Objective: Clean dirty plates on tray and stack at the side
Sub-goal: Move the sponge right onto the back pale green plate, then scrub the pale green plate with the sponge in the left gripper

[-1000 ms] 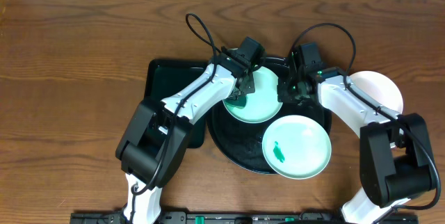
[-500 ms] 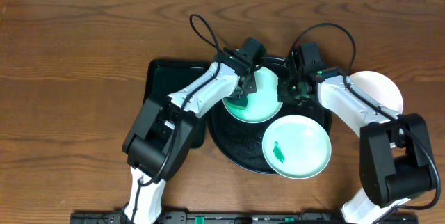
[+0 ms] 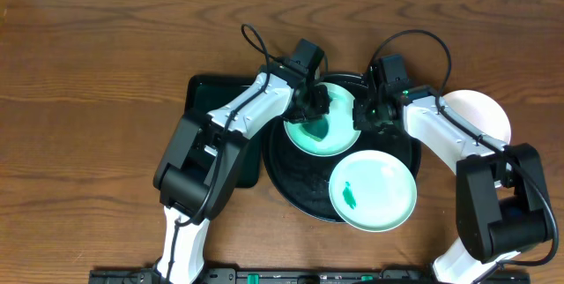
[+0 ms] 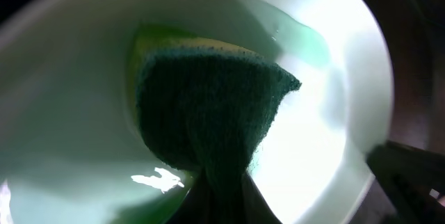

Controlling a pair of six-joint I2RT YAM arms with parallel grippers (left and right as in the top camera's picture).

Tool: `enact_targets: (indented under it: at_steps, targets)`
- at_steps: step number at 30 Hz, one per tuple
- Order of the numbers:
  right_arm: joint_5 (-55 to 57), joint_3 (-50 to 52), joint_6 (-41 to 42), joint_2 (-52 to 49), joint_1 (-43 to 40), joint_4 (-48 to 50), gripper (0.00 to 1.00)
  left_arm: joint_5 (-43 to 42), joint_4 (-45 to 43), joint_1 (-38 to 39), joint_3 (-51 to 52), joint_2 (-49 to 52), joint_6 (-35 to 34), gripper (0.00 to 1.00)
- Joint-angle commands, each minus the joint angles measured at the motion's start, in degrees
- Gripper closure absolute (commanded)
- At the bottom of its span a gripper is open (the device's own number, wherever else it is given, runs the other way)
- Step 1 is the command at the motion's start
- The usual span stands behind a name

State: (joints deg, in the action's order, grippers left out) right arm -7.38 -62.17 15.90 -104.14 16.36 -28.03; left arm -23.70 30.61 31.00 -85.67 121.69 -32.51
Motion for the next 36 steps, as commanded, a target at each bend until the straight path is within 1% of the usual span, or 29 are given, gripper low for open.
enact_targets:
  at_steps: [1, 7, 12, 16, 19, 22, 25, 31, 36]
  targets:
    - [-3.6, 0.1, 0.3, -0.2, 0.6, 0.4, 0.99, -11.5, 0.3, 1.0, 1.0, 2.7, 1.0, 0.93]
    - [-3.7, 0.1, 0.3, -0.2, 0.6, 0.6, 0.99, -10.4, 0.1, 0.0, 1.0, -2.5, 2.5, 0.93]
    - [-3.7, 0.1, 0.3, -0.2, 0.6, 0.7, 0.99, -1.7, 1.6, 0.0, 1.0, -11.3, 3.8, 0.93]
    - [-3.7, 0.1, 0.3, -0.2, 0.6, 0.7, 0.99, 7.7, 5.6, 0.0, 1.0, -18.0, 3.8, 0.92]
    - [-3.7, 0.1, 0.3, -0.2, 0.6, 0.8, 0.99, 14.6, 9.0, 0.0, 1.0, -20.7, 3.8, 0.93]
    - [-4.3, 0.1, 0.3, -0.2, 0.6, 0.9, 0.99, 19.0, 11.6, 0.0, 1.2, -20.6, 3.8, 0.93]
    - [-5.9, 0.1, 0.3, -0.2, 0.6, 0.9, 0.99, 19.5, 11.5, 0.0, 2.4, -19.5, 3.8, 0.93]
    - [-6.4, 0.1, 0.3, -0.2, 0.6, 0.9, 0.99, 19.5, 4.9, 0.1, 5.9, -15.8, 3.8, 0.93]
    - [-6.4, 0.1, 0.3, -0.2, 0.6, 0.9, 0.99, 21.8, 2.6, 0.1, 5.9, -10.6, 3.7, 0.92]
